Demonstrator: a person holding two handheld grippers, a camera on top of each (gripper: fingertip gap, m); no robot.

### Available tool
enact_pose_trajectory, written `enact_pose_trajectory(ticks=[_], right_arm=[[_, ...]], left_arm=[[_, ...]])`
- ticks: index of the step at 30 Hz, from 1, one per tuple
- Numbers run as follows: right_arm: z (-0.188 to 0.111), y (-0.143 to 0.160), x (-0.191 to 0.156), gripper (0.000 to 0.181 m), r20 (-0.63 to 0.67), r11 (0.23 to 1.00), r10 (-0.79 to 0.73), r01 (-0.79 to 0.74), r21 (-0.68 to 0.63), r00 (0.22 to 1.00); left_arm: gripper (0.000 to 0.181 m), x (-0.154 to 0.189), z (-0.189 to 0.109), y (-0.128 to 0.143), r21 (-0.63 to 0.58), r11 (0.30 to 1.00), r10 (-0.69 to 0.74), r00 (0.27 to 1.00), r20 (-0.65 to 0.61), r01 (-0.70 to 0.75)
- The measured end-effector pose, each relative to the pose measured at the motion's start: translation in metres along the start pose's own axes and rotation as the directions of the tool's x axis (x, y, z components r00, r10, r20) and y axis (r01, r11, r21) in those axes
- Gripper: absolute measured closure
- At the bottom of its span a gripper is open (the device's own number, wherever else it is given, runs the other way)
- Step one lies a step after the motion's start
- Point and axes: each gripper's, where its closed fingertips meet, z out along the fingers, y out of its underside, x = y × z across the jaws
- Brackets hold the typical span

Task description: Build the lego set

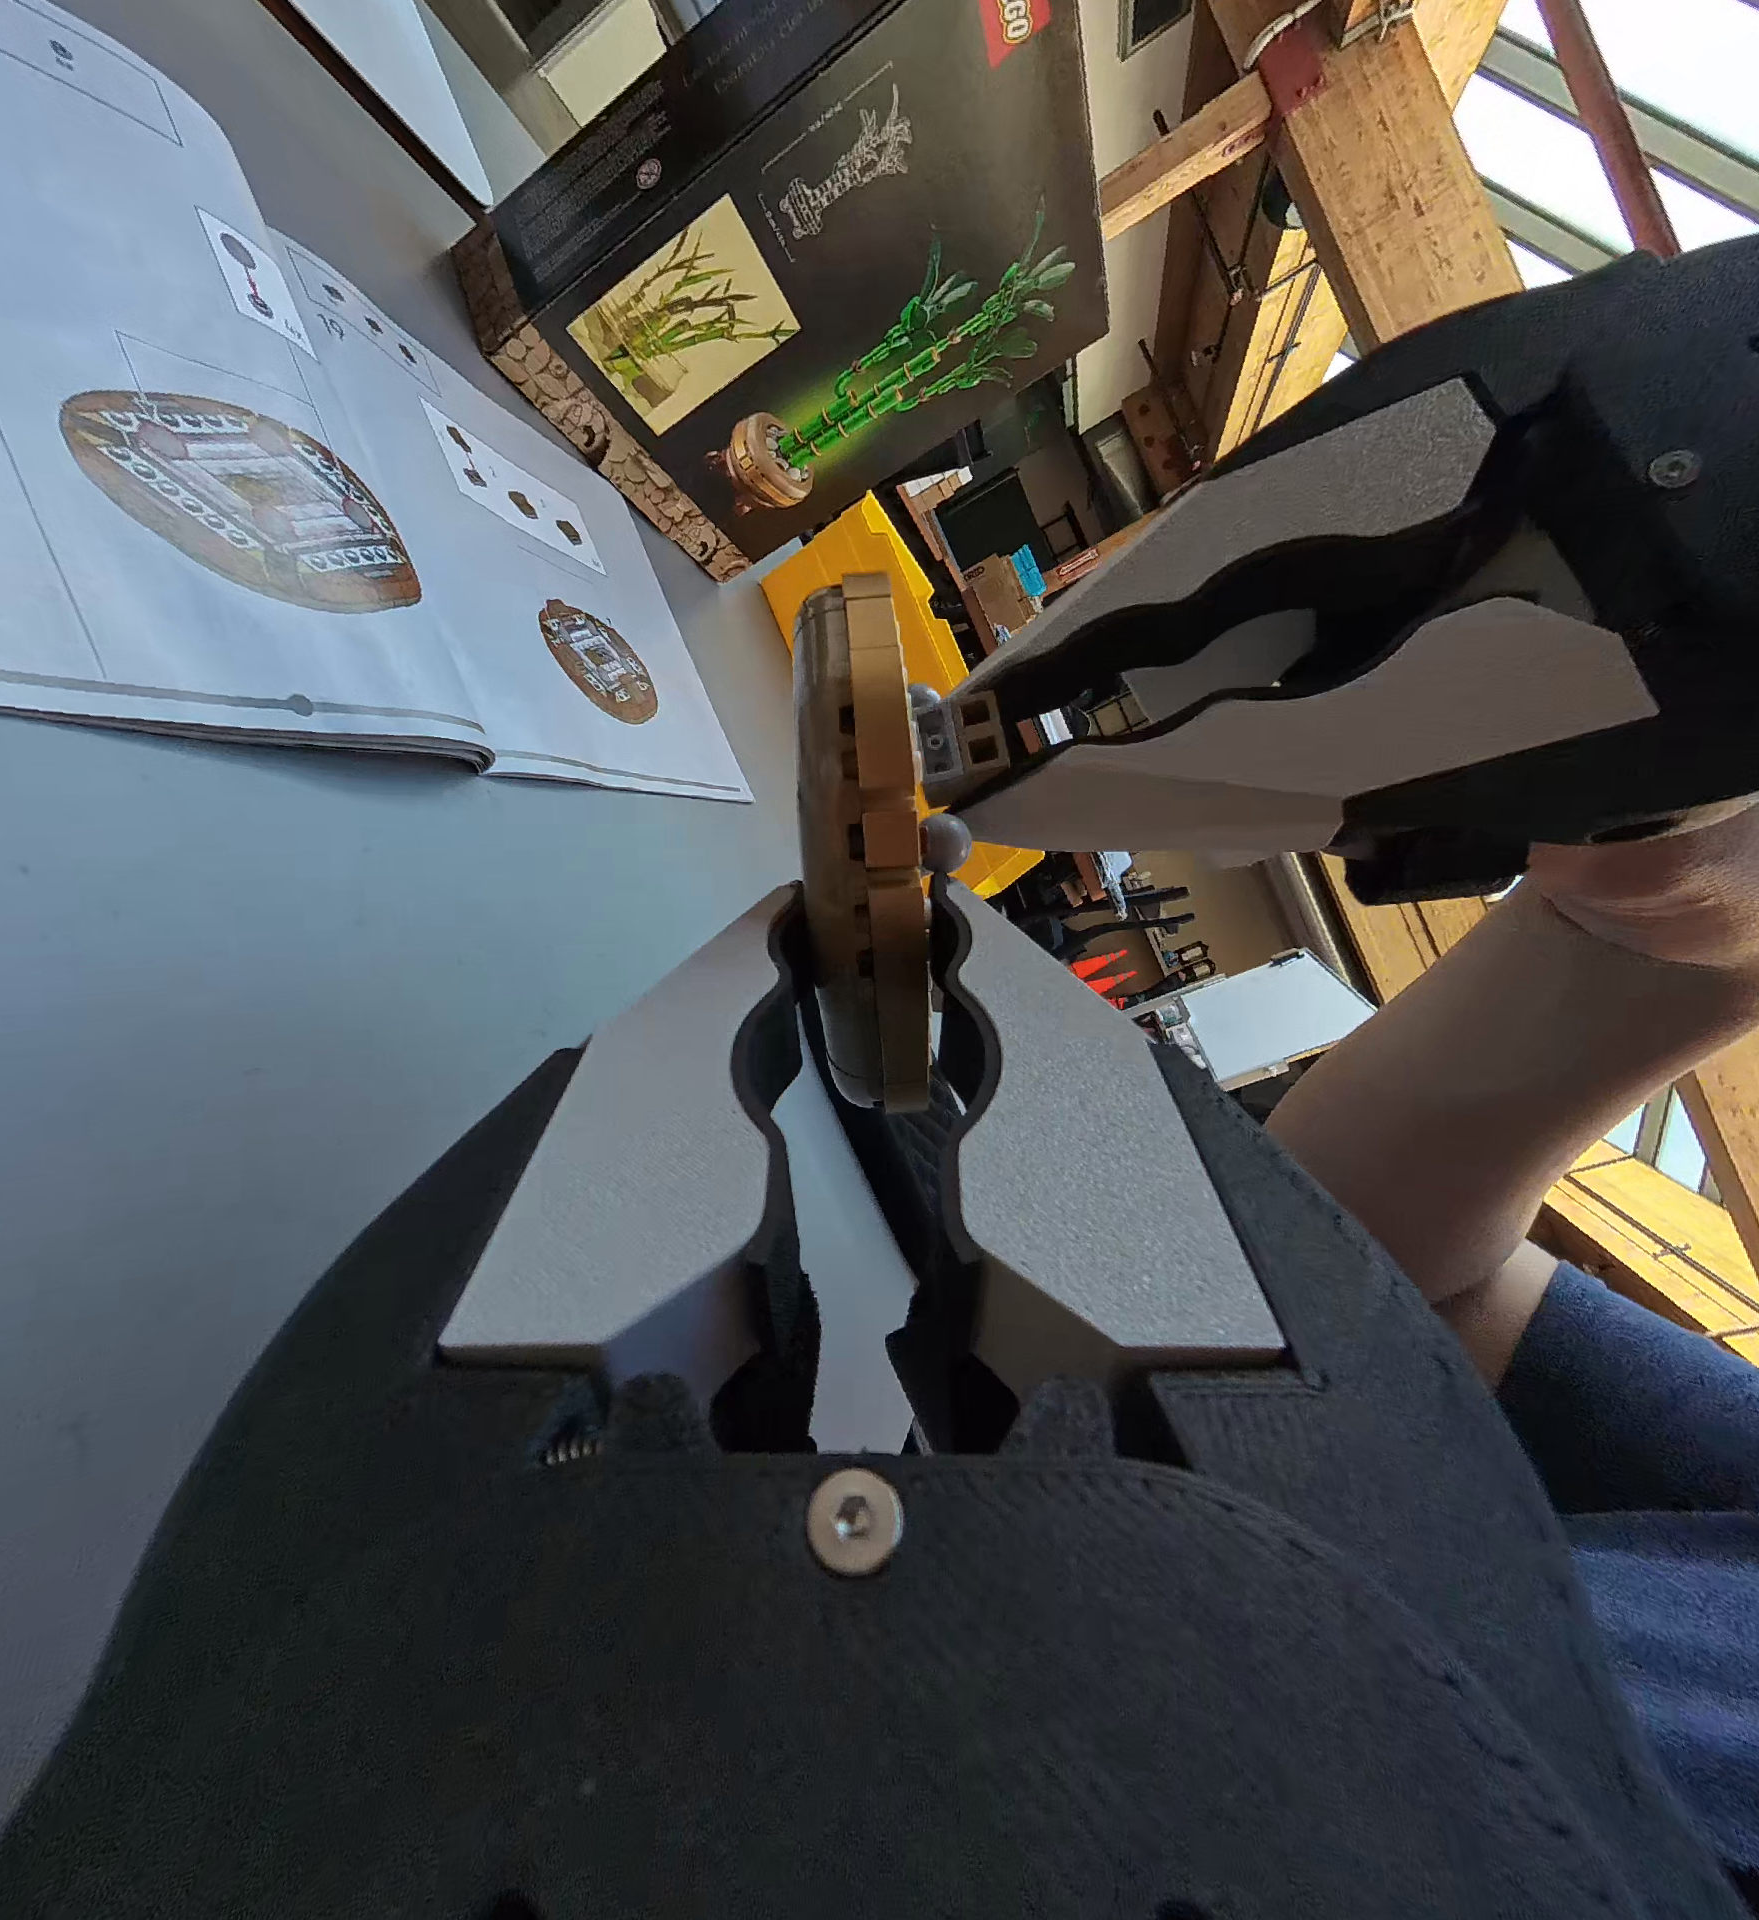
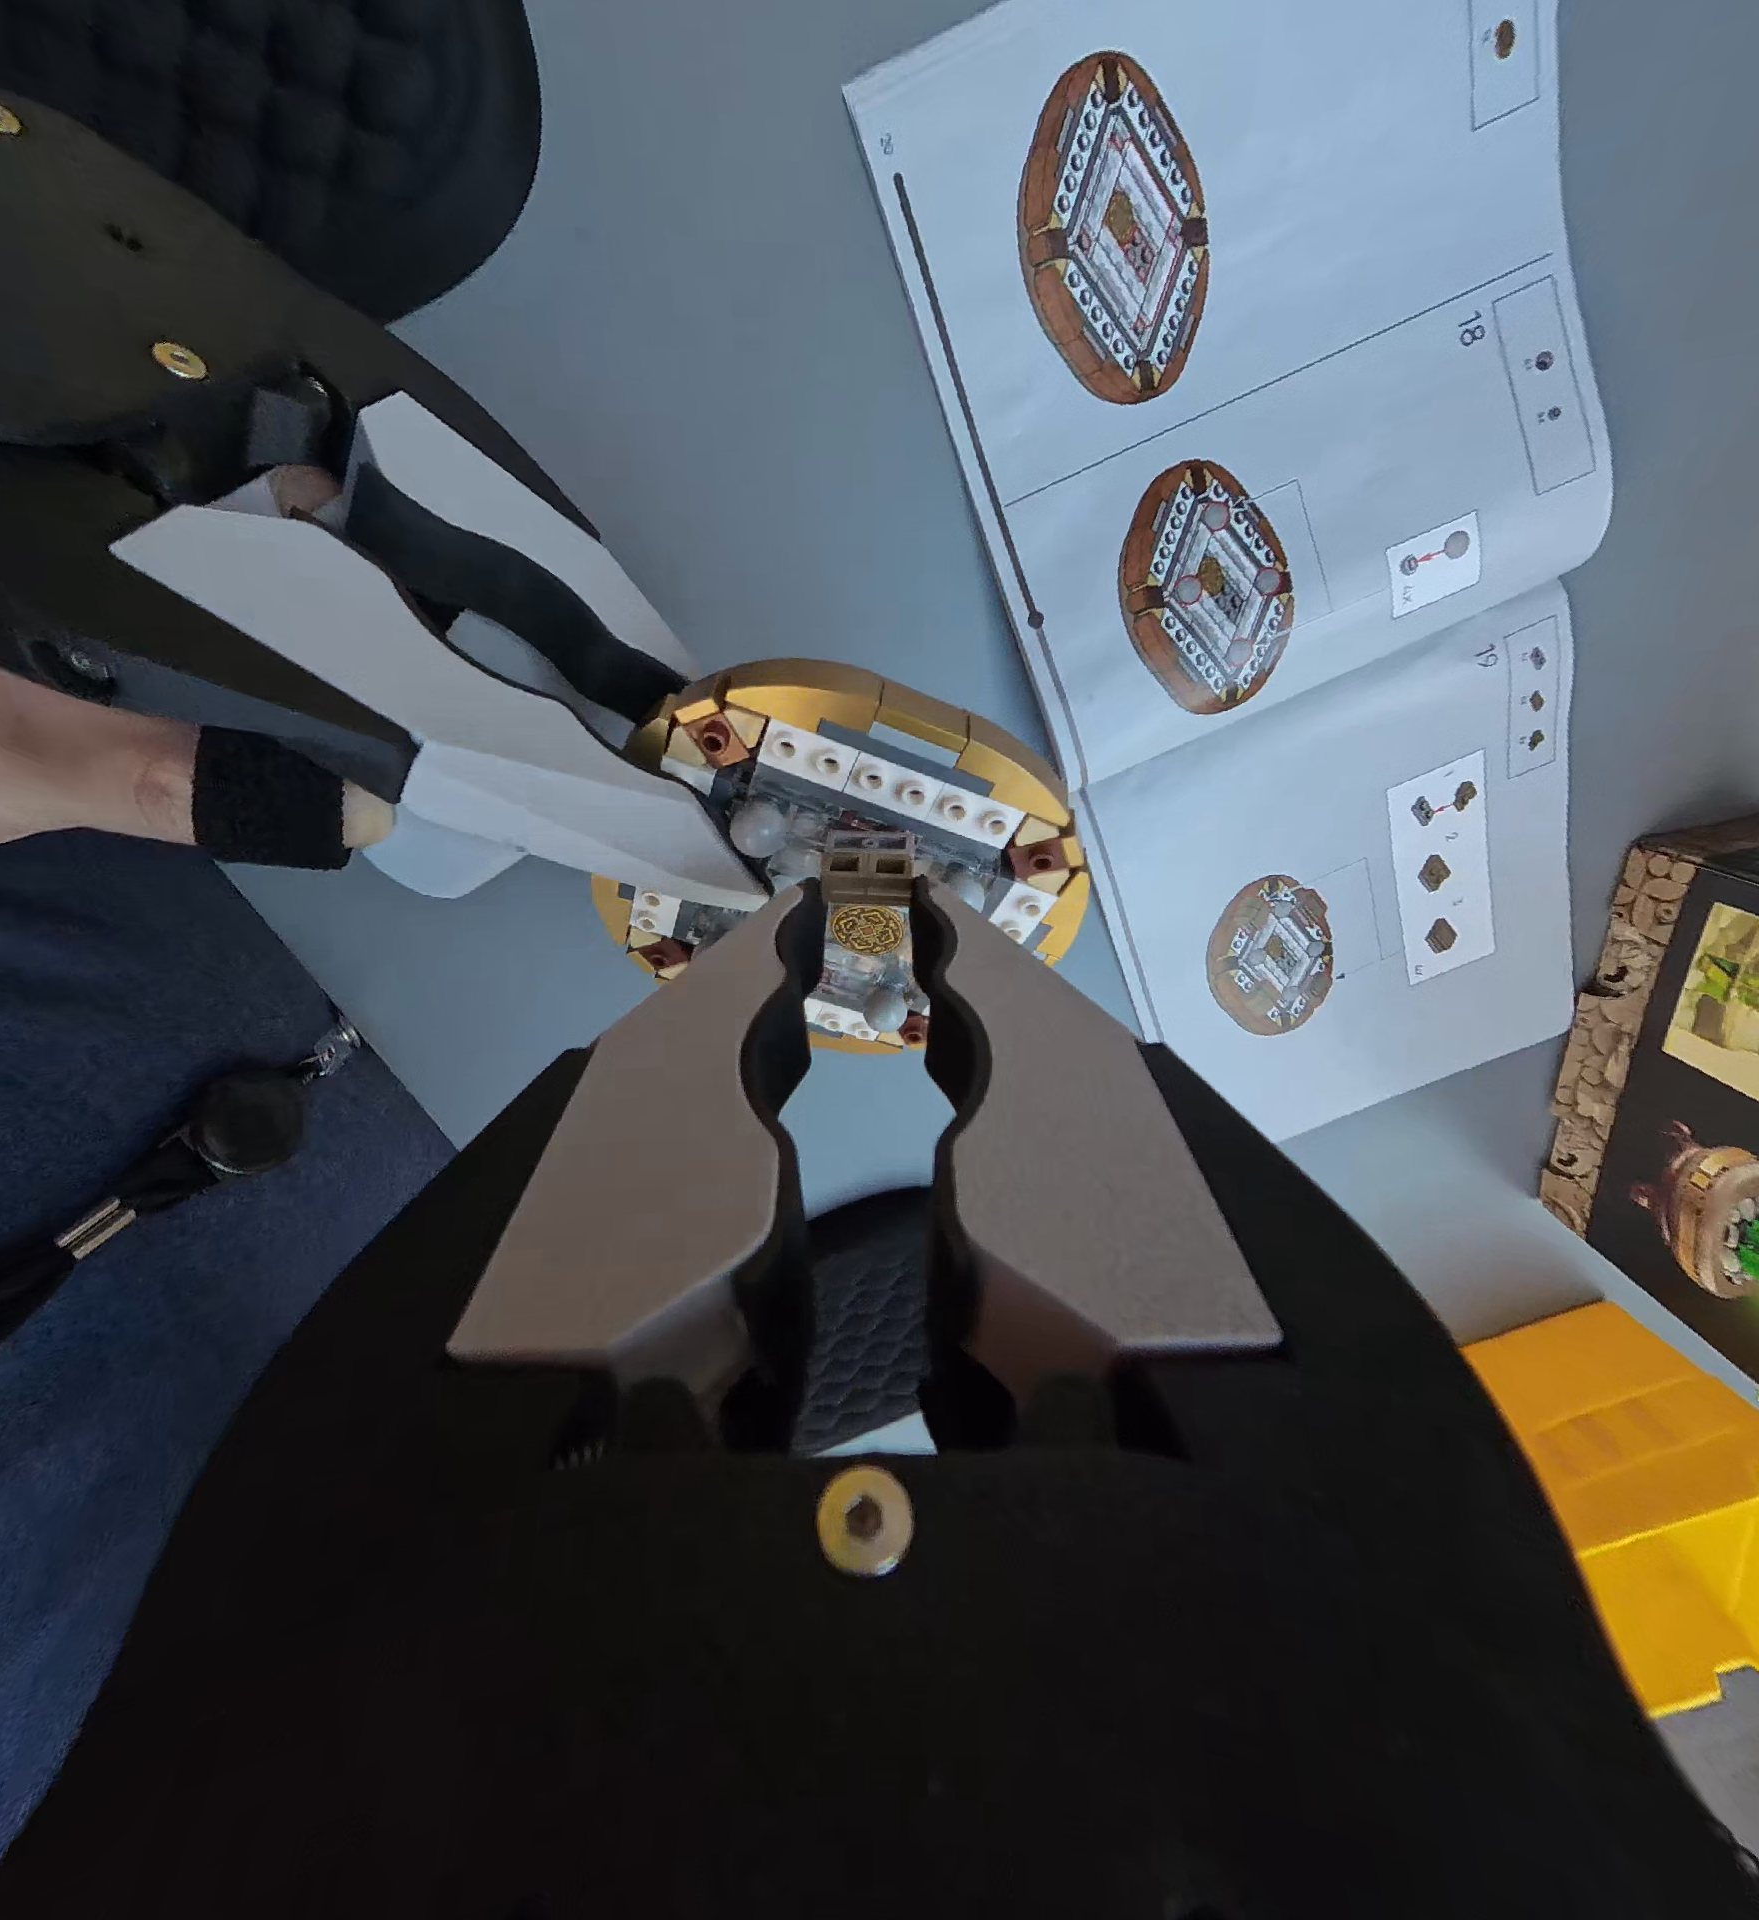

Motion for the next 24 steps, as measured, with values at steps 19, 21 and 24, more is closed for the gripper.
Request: enact_pose_trajectory(ticks=[19,21,24], right_arm=[[-0.003,-0.015,-0.003,0.156,0.084,0.995,-0.067,0.072,-0.064,0.994],[-0.005,-0.02,-0.003,0.156,0.099,0.997,-0.076,0.079,-0.018,0.992],[-0.008,-0.024,0.001,0.155,0.106,0.995,-0.1,0.096,0.039,0.989]], left_arm=[[0.162,0.004,-0.005,0.0,-0.007,0.99,-0.14,0.987,-0.085,0.14],[0.162,0.004,-0.007,-0.001,-0.002,0.987,-0.163,0.982,-0.096,0.163],[0.162,0.004,-0.009,-0.002,-0.007,0.978,-0.207,0.972,-0.114,0.208]])
